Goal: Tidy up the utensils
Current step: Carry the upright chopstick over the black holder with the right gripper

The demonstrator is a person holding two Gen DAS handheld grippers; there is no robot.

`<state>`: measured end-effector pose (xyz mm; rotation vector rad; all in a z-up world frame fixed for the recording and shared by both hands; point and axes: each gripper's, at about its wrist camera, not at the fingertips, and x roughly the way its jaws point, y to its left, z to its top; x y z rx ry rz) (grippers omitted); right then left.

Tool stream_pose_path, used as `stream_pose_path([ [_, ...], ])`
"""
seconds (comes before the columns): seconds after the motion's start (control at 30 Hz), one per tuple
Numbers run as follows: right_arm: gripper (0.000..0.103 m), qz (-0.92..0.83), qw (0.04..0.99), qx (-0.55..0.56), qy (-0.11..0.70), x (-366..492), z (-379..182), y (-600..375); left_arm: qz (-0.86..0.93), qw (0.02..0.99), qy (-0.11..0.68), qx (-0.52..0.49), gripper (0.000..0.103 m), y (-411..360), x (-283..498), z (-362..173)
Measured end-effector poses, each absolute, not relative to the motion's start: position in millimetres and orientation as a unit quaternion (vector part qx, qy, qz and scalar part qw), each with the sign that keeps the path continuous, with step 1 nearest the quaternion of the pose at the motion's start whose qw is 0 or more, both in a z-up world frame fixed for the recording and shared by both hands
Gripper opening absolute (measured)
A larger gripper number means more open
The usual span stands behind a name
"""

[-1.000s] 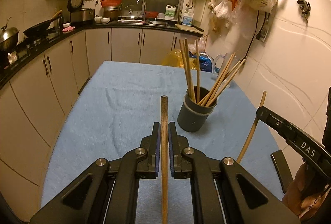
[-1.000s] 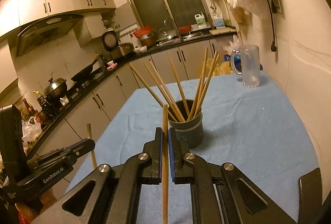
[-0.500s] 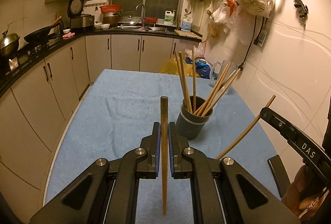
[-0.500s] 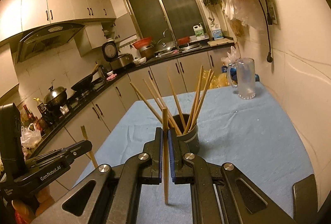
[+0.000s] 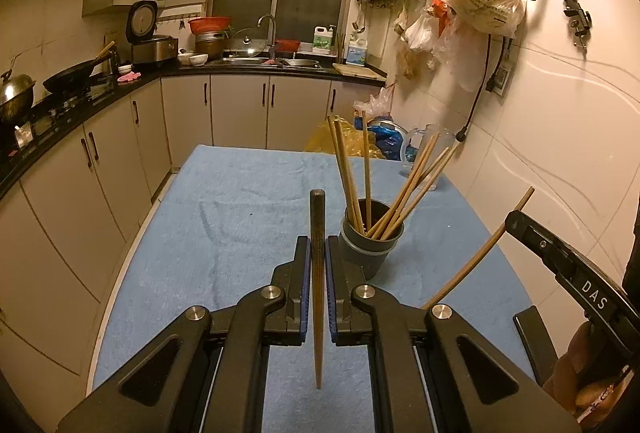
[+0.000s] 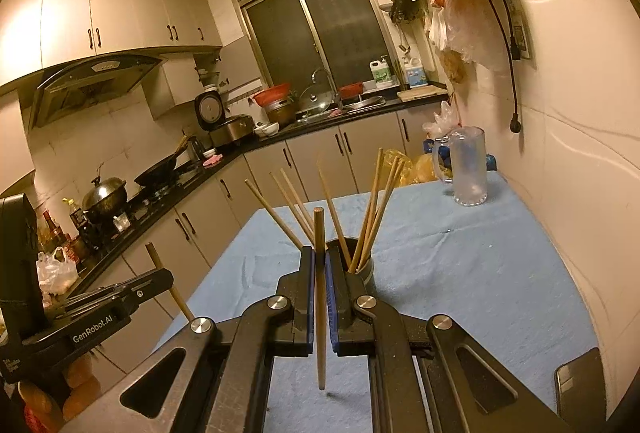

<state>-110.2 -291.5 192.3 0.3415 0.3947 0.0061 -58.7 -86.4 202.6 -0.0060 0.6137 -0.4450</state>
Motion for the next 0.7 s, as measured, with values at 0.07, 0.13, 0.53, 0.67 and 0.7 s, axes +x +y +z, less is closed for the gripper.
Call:
stream_pose_path([
  [0.07,0.006,0.001,0.966,0.172,0.195,-109.8,192.3,-293.9,-0.218,0.929,0.300,-0.002,0.007,-87.7,-58.0,202.9],
  [0.13,0.006,0.000,0.965,0.172,0.195,-110.5,192.1,-294.5,-0.219,0.928,0.300,-0.002,0.007,-88.3,-57.6,202.9],
  [0.53,0.006,-0.004,0.966,0.177,0.187,-109.7,200.5,-300.6,-0.223,0.928,0.299,0.002,0.007,-97.1,-54.0,207.2],
  [0.67,0.006,-0.004,0.968,0.176,0.180,-109.6,206.1,-302.0,-0.223,0.927,0.301,0.003,0.007,-101.0,-50.5,209.1],
  [0.7,0.006,-0.003,0.968,0.177,0.178,-108.7,208.8,-303.4,-0.224,0.927,0.301,0.004,0.007,-102.4,-49.3,210.6],
])
